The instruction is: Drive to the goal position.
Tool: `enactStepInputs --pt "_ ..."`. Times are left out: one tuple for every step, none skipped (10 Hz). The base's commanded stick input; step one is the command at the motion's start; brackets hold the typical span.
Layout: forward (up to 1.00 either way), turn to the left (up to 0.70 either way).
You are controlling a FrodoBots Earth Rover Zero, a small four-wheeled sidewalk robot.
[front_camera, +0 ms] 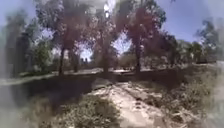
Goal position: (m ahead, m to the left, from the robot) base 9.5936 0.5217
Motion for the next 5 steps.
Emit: enactStepInputs --pt "0.85 0.00" --pt "0.85 0.00" --pt "0.85 0.00" --pt "0.85 0.00" --pt "0.85 0.00"
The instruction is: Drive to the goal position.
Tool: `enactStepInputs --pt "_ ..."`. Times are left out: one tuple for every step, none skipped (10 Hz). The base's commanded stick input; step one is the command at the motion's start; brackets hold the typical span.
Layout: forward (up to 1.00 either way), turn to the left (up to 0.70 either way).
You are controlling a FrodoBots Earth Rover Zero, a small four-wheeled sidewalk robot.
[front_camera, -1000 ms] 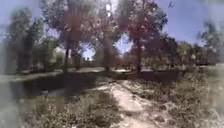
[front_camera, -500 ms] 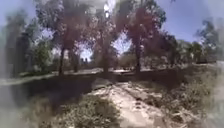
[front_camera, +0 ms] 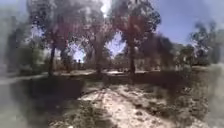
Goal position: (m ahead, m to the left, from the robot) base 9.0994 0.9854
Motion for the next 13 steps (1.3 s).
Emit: enactStepInputs --pt "0.85 0.00" --pt "0.85 -0.21" --pt "0.85 -0.26" --pt "0.85 -0.30" --pt "0.85 -0.33" --pt "0.85 -0.24" --pt "0.85 -0.11" --pt "0.85 0.00" --pt "0.85 0.00" --pt "0.85 0.00" --pt "0.85 0.00" --pt "0.85 0.00" --pt "0.85 0.00"
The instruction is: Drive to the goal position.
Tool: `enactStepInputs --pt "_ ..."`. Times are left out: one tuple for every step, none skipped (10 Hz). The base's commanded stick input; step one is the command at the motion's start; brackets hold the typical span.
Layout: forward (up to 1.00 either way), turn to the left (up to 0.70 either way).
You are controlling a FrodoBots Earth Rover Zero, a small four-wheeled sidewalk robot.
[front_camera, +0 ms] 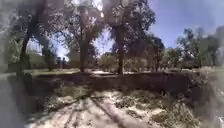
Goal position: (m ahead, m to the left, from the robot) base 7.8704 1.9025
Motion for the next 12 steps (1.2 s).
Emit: enactStepInputs --pt "0.85 0.00" --pt "0.85 0.02" --pt "0.85 0.04" --pt "0.85 0.06" --pt "0.85 0.09" --pt "0.85 0.12" --pt "0.85 0.14" --pt "0.85 0.17" --pt "0.85 0.20" --pt "0.85 0.23" --pt "0.85 0.25" --pt "0.85 0.28"
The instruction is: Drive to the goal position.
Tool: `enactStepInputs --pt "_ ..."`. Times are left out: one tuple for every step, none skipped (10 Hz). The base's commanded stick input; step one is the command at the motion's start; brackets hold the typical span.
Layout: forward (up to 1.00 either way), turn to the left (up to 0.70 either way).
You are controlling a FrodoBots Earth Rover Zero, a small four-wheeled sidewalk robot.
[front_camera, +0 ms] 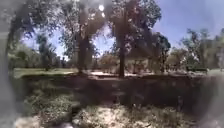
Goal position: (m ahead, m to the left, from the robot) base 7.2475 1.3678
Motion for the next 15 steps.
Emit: enactStepInputs --pt "0.85 0.31" --pt "0.85 0.33" --pt "0.85 0.26" --pt "0.85 0.16" --pt "0.85 0.06" --pt "0.85 0.10" --pt "0.85 0.34" --pt "0.85 0.34" --pt "0.85 0.34" --pt "0.85 0.34" --pt "0.85 0.34" --pt "0.85 0.29" --pt "0.85 0.05" --pt "0.85 0.05" --pt "0.85 0.04"
